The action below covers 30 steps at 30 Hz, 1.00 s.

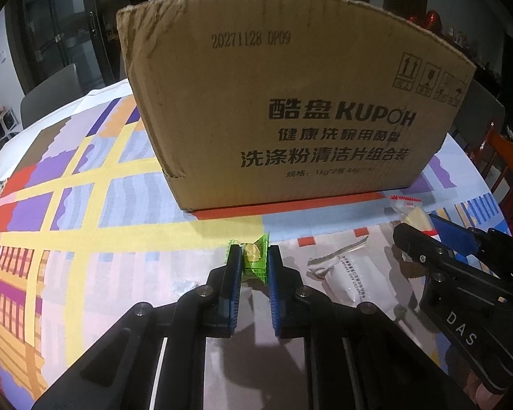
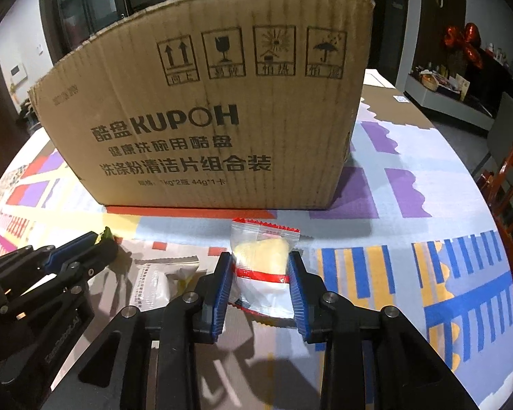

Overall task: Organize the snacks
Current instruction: 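Grasp green candy with left tool while right tool grasps clear cake bag, then lift the green candy and cake bag and carry them over the box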

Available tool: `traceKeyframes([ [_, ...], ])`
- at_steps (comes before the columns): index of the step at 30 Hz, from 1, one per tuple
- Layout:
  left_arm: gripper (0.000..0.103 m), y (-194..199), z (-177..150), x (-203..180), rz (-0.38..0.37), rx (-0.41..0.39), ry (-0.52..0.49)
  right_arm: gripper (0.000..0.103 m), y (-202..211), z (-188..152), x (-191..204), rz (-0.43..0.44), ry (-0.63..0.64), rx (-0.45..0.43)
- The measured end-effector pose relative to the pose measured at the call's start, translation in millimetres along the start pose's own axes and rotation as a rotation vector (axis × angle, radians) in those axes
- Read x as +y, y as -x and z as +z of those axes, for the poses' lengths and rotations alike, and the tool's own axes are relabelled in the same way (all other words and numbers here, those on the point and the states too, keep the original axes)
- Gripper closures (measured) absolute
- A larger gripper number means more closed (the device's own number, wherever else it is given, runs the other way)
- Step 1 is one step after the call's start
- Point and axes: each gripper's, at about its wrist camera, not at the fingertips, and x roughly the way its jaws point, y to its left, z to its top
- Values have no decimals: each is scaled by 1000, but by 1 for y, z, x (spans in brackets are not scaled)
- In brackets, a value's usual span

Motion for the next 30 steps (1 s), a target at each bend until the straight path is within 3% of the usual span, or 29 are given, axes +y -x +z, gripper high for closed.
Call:
traceKeyframes([
  [30,90,61,8,3,-21,-87,-2,70,58,10,-2,29,-5,-116],
])
